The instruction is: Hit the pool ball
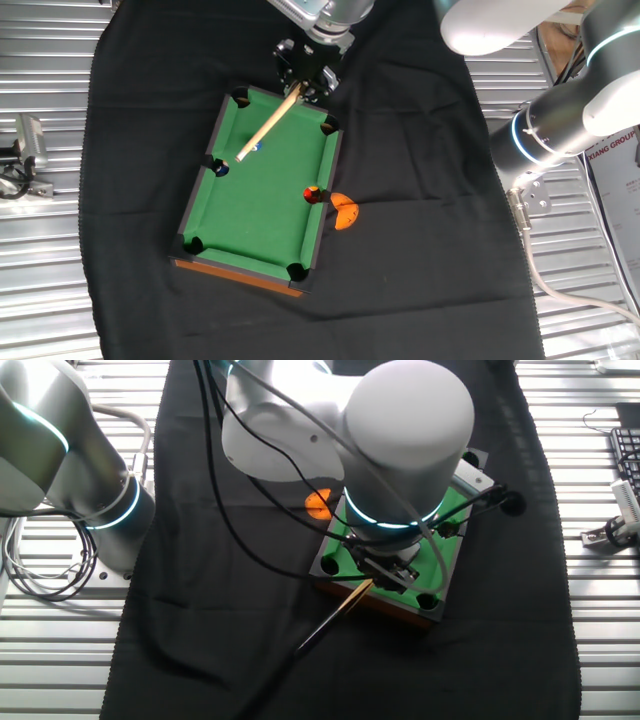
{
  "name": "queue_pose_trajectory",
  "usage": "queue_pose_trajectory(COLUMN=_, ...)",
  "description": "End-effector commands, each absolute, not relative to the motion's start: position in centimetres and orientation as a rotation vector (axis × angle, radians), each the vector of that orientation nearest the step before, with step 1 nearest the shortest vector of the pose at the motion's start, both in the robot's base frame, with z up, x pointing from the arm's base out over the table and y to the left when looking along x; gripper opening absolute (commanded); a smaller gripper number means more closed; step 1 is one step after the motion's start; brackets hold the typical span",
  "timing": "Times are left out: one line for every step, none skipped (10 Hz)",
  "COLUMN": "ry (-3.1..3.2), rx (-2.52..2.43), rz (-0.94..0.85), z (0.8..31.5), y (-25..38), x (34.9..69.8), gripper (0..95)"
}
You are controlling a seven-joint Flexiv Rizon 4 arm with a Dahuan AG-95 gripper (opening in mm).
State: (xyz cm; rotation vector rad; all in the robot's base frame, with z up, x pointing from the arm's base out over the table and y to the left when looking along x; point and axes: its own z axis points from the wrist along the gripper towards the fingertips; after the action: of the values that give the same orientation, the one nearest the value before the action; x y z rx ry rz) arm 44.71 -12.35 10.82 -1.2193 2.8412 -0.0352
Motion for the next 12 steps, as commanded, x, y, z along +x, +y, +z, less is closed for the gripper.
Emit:
queue_pose_trajectory(ry=2.843, rx=-1.215, rz=-0.034, z=10.8, y=-12.4, x=44.8, gripper=0.0)
queue_pose_trajectory(ry=2.845, rx=-1.211, rz=-0.034, z=10.8, y=-12.4, x=44.8, gripper=0.0)
queue_pose_trajectory(ry=2.842, rx=-1.21, rz=-0.032, z=10.9, y=-12.4, x=44.8, gripper=0.0)
queue_pose_trajectory(ry=2.84, rx=-1.21, rz=-0.03, z=10.9, y=-12.5, x=44.8, gripper=0.0)
queue_pose_trajectory(ry=2.843, rx=-1.213, rz=-0.032, z=11.0, y=-12.6, x=44.8, gripper=0.0)
queue_pose_trajectory(ry=2.843, rx=-1.226, rz=-0.034, z=11.2, y=-13.0, x=44.7, gripper=0.0)
queue_pose_trajectory(ry=2.839, rx=-1.243, rz=-0.029, z=11.3, y=-13.4, x=44.7, gripper=0.0)
queue_pose_trajectory(ry=2.837, rx=-1.255, rz=-0.024, z=11.5, y=-13.7, x=44.6, gripper=0.0)
queue_pose_trajectory(ry=2.837, rx=-1.259, rz=-0.023, z=11.6, y=-13.9, x=44.6, gripper=0.0)
queue_pose_trajectory(ry=2.838, rx=-1.269, rz=-0.022, z=11.8, y=-14.3, x=44.5, gripper=0.0)
queue_pose_trajectory(ry=2.836, rx=-1.273, rz=-0.018, z=11.8, y=-14.6, x=44.4, gripper=0.0)
queue_pose_trajectory(ry=2.834, rx=-1.275, rz=-0.015, z=11.8, y=-14.8, x=44.3, gripper=0.0)
